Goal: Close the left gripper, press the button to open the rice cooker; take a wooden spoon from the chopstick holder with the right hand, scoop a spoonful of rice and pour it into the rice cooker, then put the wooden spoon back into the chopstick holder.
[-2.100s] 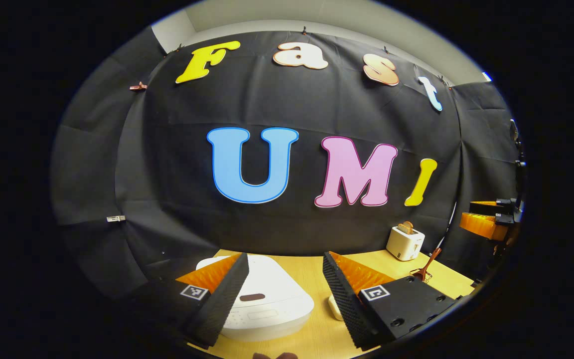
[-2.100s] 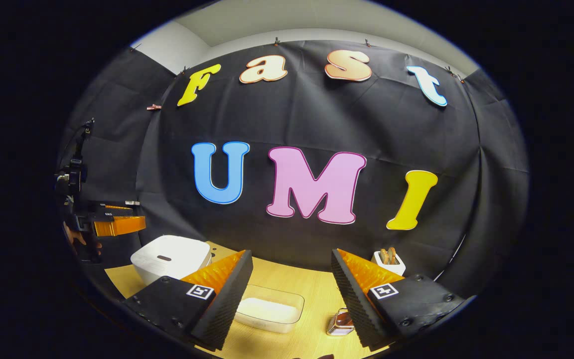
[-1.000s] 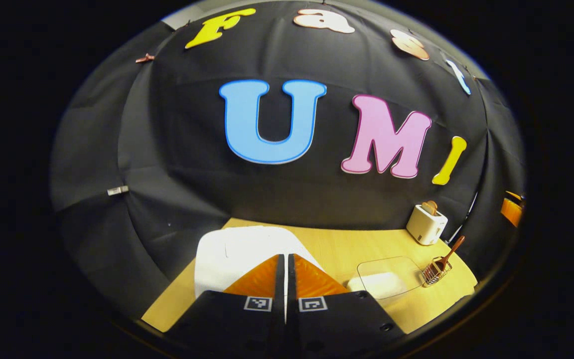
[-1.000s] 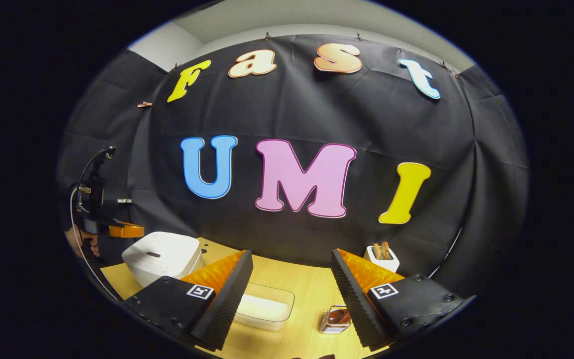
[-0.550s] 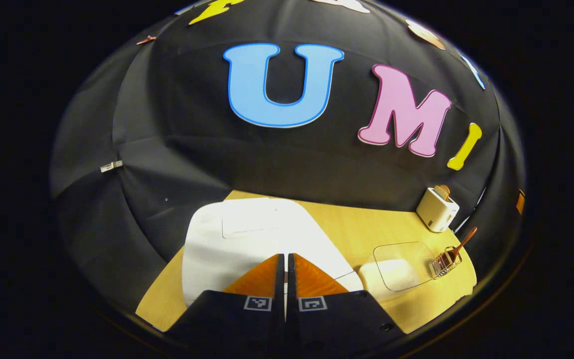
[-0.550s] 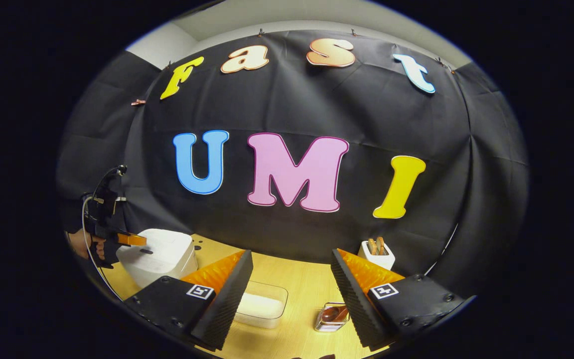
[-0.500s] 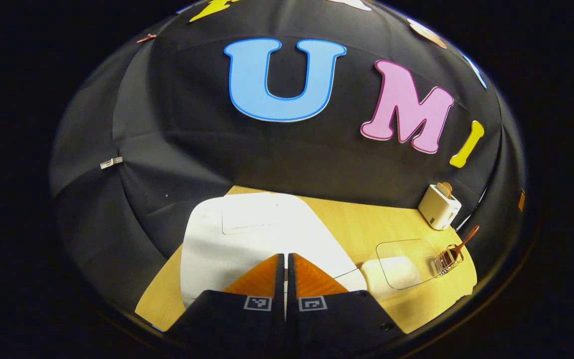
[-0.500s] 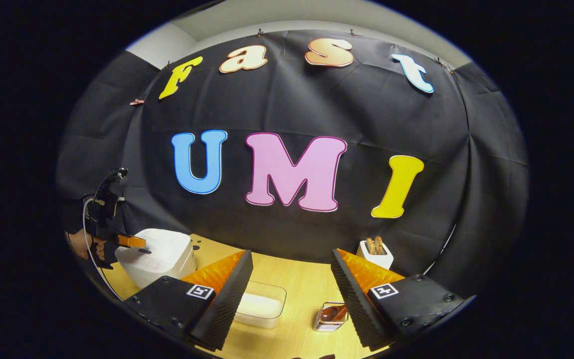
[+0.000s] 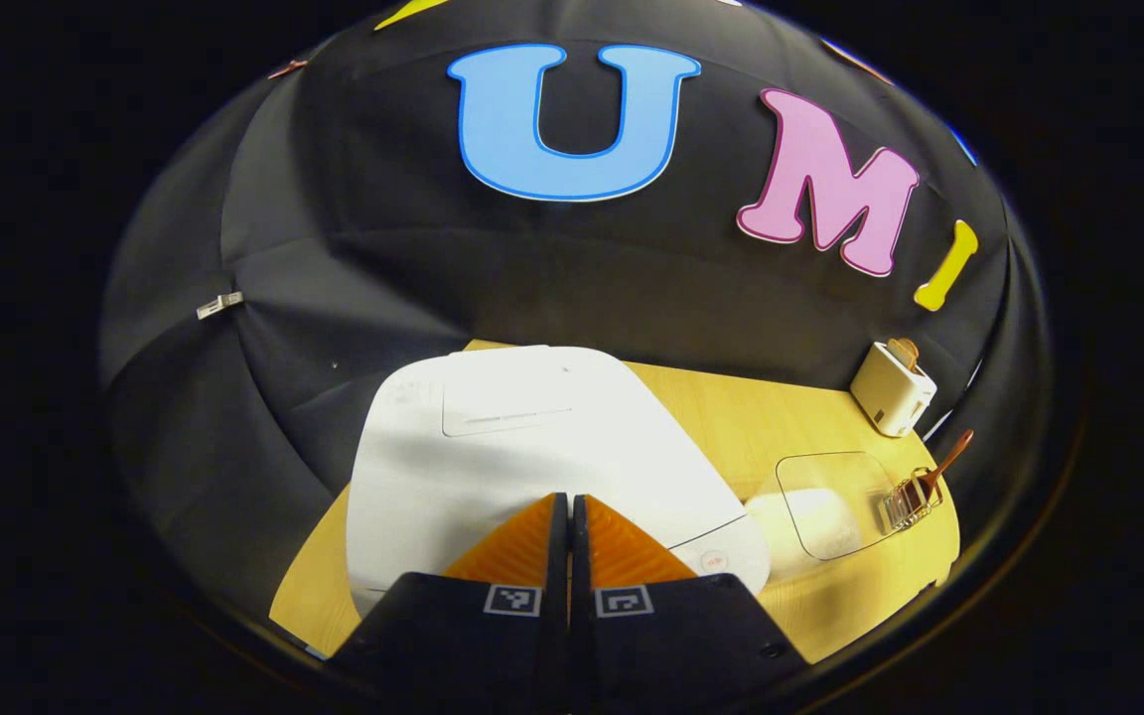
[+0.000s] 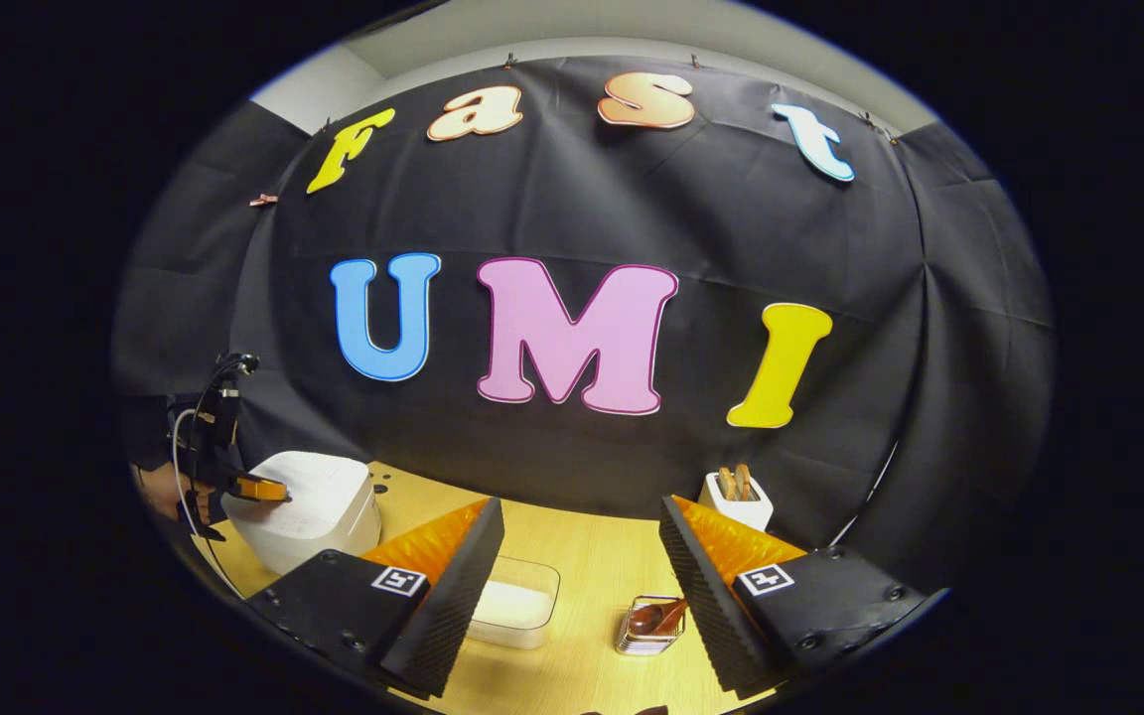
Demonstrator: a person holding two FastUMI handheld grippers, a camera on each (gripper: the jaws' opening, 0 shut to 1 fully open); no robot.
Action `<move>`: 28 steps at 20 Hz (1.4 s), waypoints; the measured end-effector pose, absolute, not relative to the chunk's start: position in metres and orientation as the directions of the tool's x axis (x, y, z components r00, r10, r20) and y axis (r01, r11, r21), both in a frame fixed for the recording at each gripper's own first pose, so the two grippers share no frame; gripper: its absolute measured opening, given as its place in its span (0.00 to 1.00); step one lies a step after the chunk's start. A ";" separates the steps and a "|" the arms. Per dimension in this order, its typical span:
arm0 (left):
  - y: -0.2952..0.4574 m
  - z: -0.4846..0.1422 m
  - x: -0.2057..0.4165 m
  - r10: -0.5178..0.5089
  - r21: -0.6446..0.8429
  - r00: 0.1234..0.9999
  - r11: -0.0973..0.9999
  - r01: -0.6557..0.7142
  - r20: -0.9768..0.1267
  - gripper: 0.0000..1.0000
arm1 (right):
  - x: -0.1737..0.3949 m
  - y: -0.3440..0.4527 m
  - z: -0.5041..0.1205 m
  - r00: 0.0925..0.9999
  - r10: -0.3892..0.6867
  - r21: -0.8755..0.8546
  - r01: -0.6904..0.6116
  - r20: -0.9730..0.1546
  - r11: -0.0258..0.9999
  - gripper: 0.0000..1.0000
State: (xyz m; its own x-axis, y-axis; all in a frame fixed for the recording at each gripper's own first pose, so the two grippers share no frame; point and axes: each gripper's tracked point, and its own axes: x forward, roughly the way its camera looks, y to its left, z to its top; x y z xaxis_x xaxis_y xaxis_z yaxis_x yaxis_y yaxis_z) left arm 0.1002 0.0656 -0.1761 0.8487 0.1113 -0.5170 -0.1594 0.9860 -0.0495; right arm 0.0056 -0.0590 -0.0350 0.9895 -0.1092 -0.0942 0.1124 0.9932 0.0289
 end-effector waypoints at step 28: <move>0.113 0.012 0.156 0.239 0.046 0.965 0.971 -0.235 -0.108 0.06 | -0.014 -0.070 -0.025 0.988 -0.135 0.032 0.138 -0.069 0.990 0.97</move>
